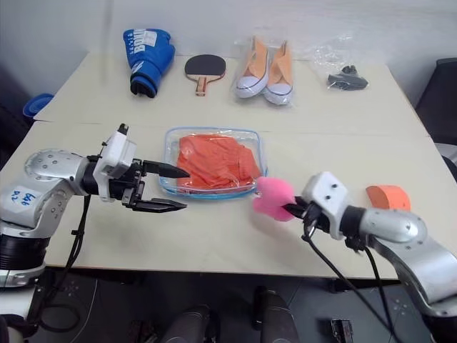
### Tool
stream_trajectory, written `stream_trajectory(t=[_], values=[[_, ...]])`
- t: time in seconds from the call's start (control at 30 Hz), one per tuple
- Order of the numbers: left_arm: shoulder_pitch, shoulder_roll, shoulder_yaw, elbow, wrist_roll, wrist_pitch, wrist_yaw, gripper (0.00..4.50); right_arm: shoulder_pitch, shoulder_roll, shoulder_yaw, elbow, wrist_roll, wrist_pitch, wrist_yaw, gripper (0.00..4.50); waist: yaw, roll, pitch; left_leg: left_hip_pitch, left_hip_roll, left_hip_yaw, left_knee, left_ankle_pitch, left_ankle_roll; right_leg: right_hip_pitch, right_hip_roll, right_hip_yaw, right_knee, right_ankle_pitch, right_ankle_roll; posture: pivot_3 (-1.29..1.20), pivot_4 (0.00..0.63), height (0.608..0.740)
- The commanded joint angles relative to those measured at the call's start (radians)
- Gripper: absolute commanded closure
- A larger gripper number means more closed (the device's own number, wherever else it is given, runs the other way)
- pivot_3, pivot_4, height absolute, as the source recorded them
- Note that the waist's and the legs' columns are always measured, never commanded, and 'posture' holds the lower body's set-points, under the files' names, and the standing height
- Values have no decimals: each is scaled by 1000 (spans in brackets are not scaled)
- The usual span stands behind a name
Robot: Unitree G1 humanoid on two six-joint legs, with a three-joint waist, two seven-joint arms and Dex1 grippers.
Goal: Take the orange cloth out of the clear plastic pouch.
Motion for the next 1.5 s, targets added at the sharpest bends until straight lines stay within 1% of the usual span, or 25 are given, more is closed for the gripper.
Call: stream_trajectory(t=[0.03, 0.1, 0.2, 0.27, 0.37, 0.43, 0.57, 0.77, 0.83, 0.93, 1.03, 1.2, 1.33, 1.4, 1.43, 1.5], values=[[-28, -18, -14, -2, 15, -22, 4, 1036, -162, 11, 177, 92, -199, -236, 138, 4488, -1, 0, 0, 0, 0, 0, 0, 0, 0, 0, 0, 0, 0, 0, 0, 0, 150, 740], [-36, -29, -22, 6, 24, -26, 4, 1036, -249, 43, 260, 153, -284, -343, 189, 4488, -5, 0, 0, 0, 0, 1, 0, 0, 0, 0, 0, 0, 0, 0, 0, 0, 150, 740], [-34, -45, -46, 11, 48, -48, -1, 1036, -374, 148, 370, 244, -364, -460, 241, 4488, -5, 0, 0, -1, 0, 0, 0, 0, 0, -1, 0, -1, 0, 0, 0, 0, 150, 740], [-29, -50, -56, 9, 59, -59, -5, 1036, -408, 195, 398, 284, -388, -501, 260, 4488, -5, 0, 0, -1, 0, 0, 0, 0, 0, -1, 0, -2, 0, 0, 0, 0, 150, 740], [-15, -48, -66, -3, 71, -70, -10, 1036, -439, 215, 438, 347, -465, -616, 293, 4488, 2, 0, 0, -2, 0, -1, 2, 0, -1, -1, -2, -3, 0, 0, 0, 0, 150, 740], [-6, -45, -70, -6, 73, -73, -13, 1036, -453, 229, 446, 379, -491, -662, 298, 4488, 2, 0, 0, -2, -1, -1, 2, 0, 0, 0, -2, -3, 0, 0, 0, 0, 150, 740], [24, -49, -103, -7, 90, -66, -22, 1036, -471, 261, 438, 416, -507, -694, 305, 4488, -2, 0, 0, -1, 0, -1, 2, 0, -1, 0, -6, -2, 0, 0, 0, 0, 150, 740], [7, -85, -184, 34, 153, -100, -32, 1036, -466, 277, 421, 414, -517, -700, 311, 4488, -2, 0, 0, -1, 0, -1, 2, 1, -1, 0, -5, -3, 1, 0, 0, 0, 150, 740], [-7, -109, -217, 69, 200, -133, -14, 1036, -458, 278, 416, 402, -520, -693, 305, 4488, -2, 0, 0, -1, 0, -1, 2, 1, -1, 0, -5, -3, 1, 0, 0, 0, 150, 740], [-23, -149, -233, 116, 242, -173, 12, 1036, -447, 281, 410, 387, -529, -678, 294, 4488, -1, 0, 0, -1, -1, -1, 2, 1, -1, 0, -5, -3, 1, 0, 0, 0, 150, 740], [-23, -166, -221, 138, 247, -200, 8, 1601, -427, 279, 404, 365, -539, -652, 286, 4500, -1, 0, 0, -1, 0, -1, 2, 1, -1, 0, -6, -3, 1, 0, 0, 0, 150, 740], [-29, -172, -198, 155, 226, -205, -8, 3072, -402, 277, 396, 338, -549, -625, 273, 4500, -2, 0, 0, -1, 0, -1, 2, 1, -1, 0, -6, -3, 1, 0, 0, 0, 150, 740], [-38, -179, -185, 162, 213, -208, -18, 4111, -394, 284, 393, 327, -546, -601, 268, 4500, -2, 0, 0, -1, 0, -1, 2, 1, -1, 0, -6, -3, 1, 0, 0, 0, 150, 740], [-41, -179, -182, 164, 213, -203, -19, 4404, -386, 281, 386, 316, -539, -590, 270, 4500, -2, 0, 0, -1, 0, -1, 2, 1, -1, 0, -6, -3, 1, 0, 0, 0, 150, 740], [-41, -177, -181, 163, 214, -202, -23, 4442, -379, 279, 378, 305, -523, -566, 278, 4500, -2, 0, 0, -1, 0, -1, 2, 1, -1, 0, -6, -3, 1, 0, 0, 0, 150, 740], [-37, -164, -182, 159, 219, -200, -31, 4442, -360, 278, 350, 267, -475, -514, 287, 3798, -1, 0, 0, -1, 0, -1, 3, 1, -1, 0, -6, -3, 1, 0, 0, 0, 150, 740]])
